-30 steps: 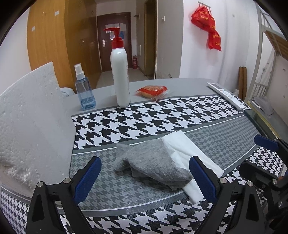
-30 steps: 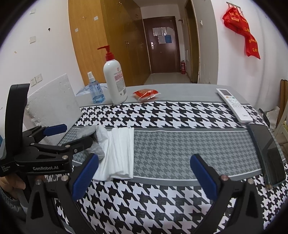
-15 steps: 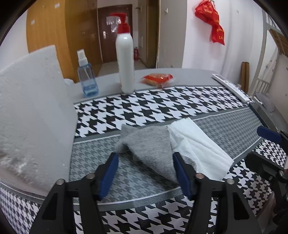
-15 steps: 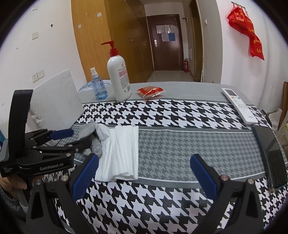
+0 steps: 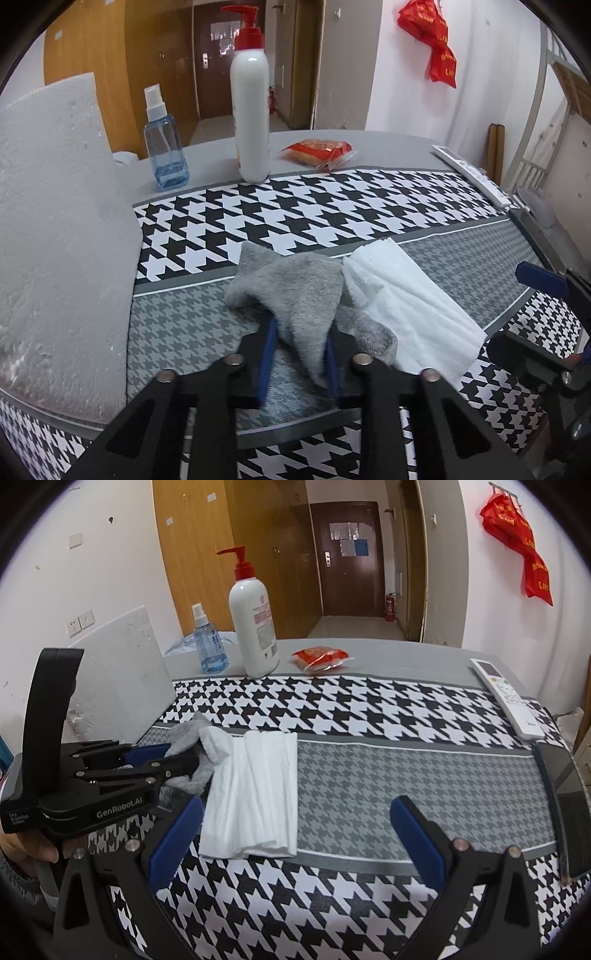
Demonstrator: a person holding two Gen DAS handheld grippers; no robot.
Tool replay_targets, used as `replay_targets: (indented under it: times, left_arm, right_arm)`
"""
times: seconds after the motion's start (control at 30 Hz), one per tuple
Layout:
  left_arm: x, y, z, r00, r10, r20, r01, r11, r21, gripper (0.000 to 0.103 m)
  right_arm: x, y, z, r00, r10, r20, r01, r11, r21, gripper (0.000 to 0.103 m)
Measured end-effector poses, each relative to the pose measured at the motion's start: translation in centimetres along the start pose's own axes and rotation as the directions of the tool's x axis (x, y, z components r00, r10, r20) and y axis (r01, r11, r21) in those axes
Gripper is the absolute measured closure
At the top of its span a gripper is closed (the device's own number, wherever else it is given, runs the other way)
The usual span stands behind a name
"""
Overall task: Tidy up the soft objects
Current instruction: 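Close the left gripper on the grey cloth while the right gripper approaches the white tissue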
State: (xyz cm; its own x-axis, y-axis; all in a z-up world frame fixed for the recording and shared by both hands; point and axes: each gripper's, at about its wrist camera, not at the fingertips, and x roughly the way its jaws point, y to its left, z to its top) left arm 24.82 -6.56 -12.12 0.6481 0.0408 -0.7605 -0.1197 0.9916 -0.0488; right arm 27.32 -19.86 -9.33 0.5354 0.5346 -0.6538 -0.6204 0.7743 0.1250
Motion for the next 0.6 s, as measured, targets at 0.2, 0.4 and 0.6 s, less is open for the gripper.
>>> replay_targets:
  times: [0.2, 0.4, 0.6]
  left_arm:
    - [-0.2, 0.9, -0.2, 1.000, -0.023, 0.013, 0.024, 1.000, -0.016, 0.091]
    - [-0.7, 1.1, -0.4, 0.999, -0.027, 0.037, 0.028, 1.000, -0.015, 0.092]
    - [-1.0, 1.5, -0.6, 0.998, -0.035, 0.054, 0.036, 0.999, -0.022, 0.092]
  right_arm:
    - [1.1, 1.0, 0.2, 0.999, -0.011, -0.041, 0.009, 0.999, -0.042, 0.000]
    - [1.8, 1.7, 0.2, 0.997, -0.013, -0.071, 0.007, 0.997, -0.082, 0.000]
    - [2.6, 2.3, 0.2, 0.994, -0.007, -0.105, -0.006, 0.993, -0.120, 0.002]
